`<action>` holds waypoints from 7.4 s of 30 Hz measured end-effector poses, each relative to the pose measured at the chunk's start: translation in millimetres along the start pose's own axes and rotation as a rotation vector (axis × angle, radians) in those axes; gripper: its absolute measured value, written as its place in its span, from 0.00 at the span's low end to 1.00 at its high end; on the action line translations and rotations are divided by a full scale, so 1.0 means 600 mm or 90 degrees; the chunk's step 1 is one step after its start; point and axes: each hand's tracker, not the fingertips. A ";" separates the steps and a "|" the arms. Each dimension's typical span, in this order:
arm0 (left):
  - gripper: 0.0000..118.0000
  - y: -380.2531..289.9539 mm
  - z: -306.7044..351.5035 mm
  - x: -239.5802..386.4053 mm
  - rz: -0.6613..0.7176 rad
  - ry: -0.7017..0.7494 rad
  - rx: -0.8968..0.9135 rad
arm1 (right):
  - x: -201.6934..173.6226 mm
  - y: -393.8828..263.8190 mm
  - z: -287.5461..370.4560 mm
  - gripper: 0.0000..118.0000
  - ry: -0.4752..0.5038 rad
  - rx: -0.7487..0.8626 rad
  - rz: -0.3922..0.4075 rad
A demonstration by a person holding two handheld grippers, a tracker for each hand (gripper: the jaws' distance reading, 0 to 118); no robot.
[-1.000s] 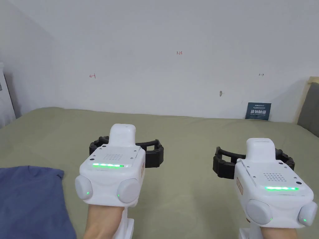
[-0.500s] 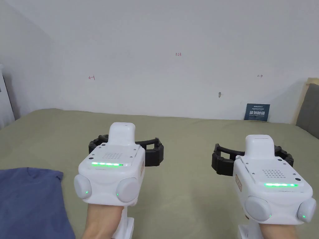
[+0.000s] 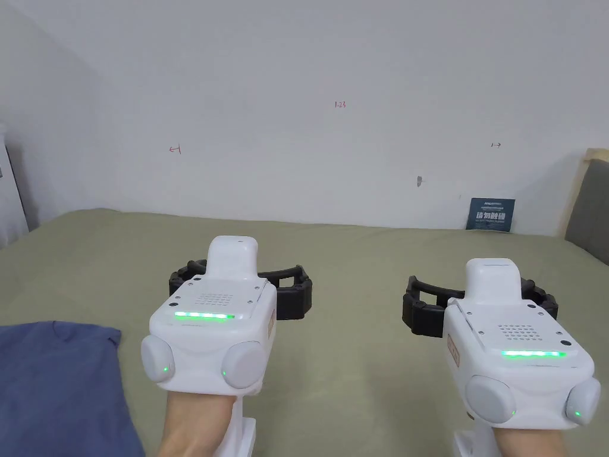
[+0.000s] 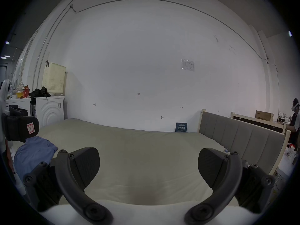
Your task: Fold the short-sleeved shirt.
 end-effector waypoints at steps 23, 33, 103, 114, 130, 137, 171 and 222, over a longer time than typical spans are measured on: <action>1.00 0.005 0.013 0.002 0.000 -0.005 -0.001 | 0.000 -0.006 -0.003 1.00 -0.005 -0.003 -0.001; 1.00 0.004 0.013 -0.002 0.006 -0.012 0.004 | -0.003 -0.004 -0.001 1.00 -0.007 -0.004 -0.007; 0.01 -0.054 0.181 -0.529 0.055 0.453 -0.117 | -0.543 0.001 -0.099 0.00 0.409 -0.078 -0.007; 0.01 -0.156 -0.076 -0.609 0.172 0.337 -0.296 | -0.565 -0.086 -0.161 0.00 0.400 -0.147 0.041; 0.96 -0.257 -0.304 -0.644 0.157 0.210 -0.533 | -0.564 -0.202 -0.259 0.00 0.373 -0.252 0.054; 0.82 -0.329 -0.354 -0.641 0.115 0.256 -0.594 | -0.514 -0.209 -0.249 0.00 0.351 -0.283 0.047; 0.00 -0.049 -0.378 0.307 -0.057 -0.313 -0.412 | 0.182 -0.130 -0.099 0.00 -0.098 -0.248 -0.069; 0.00 -0.168 -0.201 -0.244 0.123 0.039 -0.416 | 0.024 -0.164 -0.066 0.00 0.016 -0.227 -0.024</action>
